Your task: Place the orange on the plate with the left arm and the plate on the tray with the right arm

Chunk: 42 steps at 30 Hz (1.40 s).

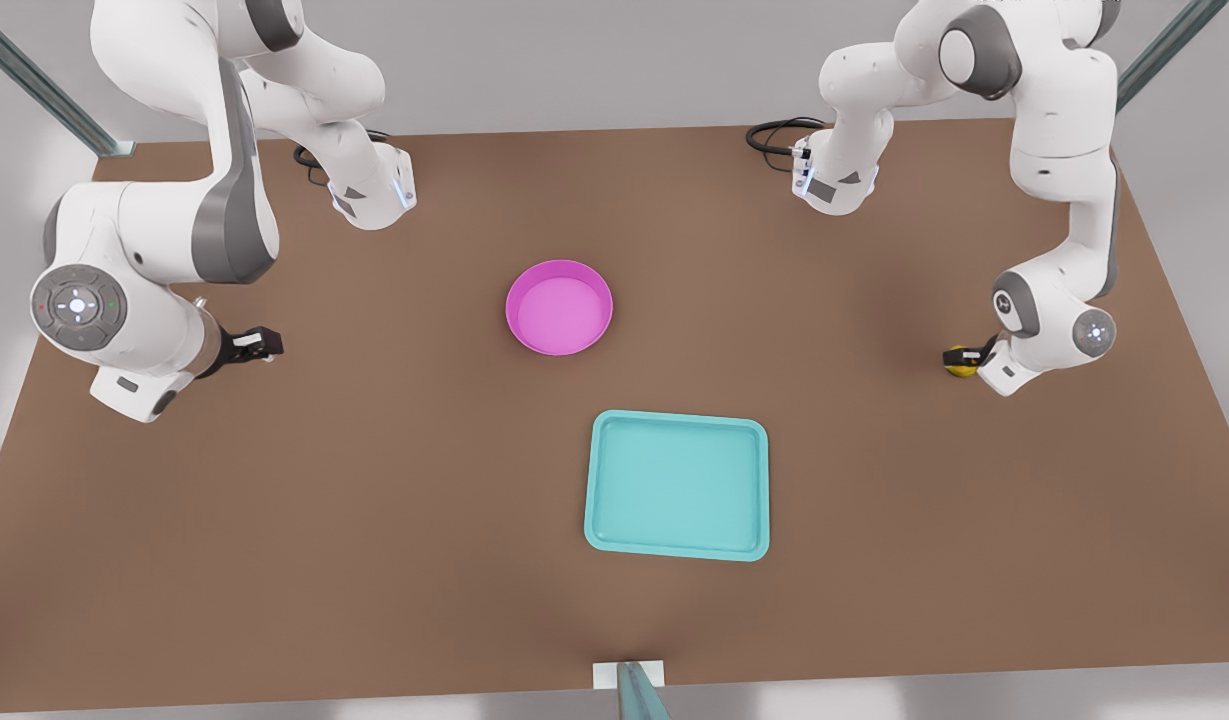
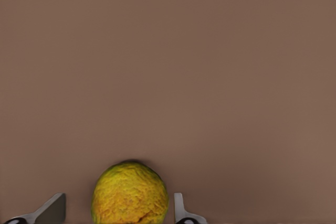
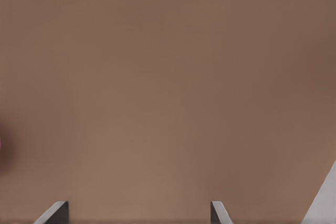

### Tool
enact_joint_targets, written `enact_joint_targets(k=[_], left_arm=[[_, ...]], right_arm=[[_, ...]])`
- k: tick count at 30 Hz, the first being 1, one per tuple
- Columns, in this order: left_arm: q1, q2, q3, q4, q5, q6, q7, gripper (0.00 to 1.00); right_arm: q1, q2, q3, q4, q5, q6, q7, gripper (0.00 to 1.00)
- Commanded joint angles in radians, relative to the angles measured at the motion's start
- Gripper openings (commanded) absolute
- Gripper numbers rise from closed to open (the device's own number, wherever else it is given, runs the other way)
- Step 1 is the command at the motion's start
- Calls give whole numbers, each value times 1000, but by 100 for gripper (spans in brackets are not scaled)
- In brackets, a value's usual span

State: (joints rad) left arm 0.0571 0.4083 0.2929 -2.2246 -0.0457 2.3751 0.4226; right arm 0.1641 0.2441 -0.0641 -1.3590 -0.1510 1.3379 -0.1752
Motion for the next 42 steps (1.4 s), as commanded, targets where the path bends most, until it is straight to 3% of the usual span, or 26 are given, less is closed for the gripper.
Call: enact_joint_targets(k=[1,10,11,12,13,22,24,26,29,31,33,37,40,42], left_arm=[[1,9,0,0,1,26,176,100],[1,17,0,-26,1,26,170,100],[1,17,0,-26,1,26,168,94],[1,17,0,-26,1,27,168,80],[1,17,0,-26,1,26,166,75],[1,32,0,-23,1,30,166,75],[1,27,0,-21,1,21,156,66],[-8,-18,-1,-15,3,-22,131,66],[-132,-74,-12,20,3,-134,-5,66],[-220,-89,-75,109,0,-290,-114,66],[-316,-71,-253,307,0,-482,-349,67],[-784,142,-261,726,-72,-583,-835,67],[-867,267,-320,891,-88,-580,-1018,67],[-869,279,-383,901,-89,-582,-1079,68]], right_arm=[[0,-2,0,-3,1,9,-9,100],[-3,-2,0,-19,2,12,-9,100],[-1,0,0,-19,2,14,-9,100],[-1,0,0,-19,2,14,-9,100],[-1,0,0,-19,2,14,-9,100],[-8,1,0,-25,2,23,-9,100],[-8,1,-2,-25,2,24,-9,100],[-8,1,-2,-25,2,24,-9,100],[-8,3,-2,-25,8,26,-9,100],[-14,3,0,-26,10,26,-9,100],[-14,1,0,-26,10,26,-9,100],[-15,-9,-2,-54,22,47,-10,100],[-17,-6,-2,-55,22,47,-10,100],[-21,-5,-2,-55,22,47,-9,100]])
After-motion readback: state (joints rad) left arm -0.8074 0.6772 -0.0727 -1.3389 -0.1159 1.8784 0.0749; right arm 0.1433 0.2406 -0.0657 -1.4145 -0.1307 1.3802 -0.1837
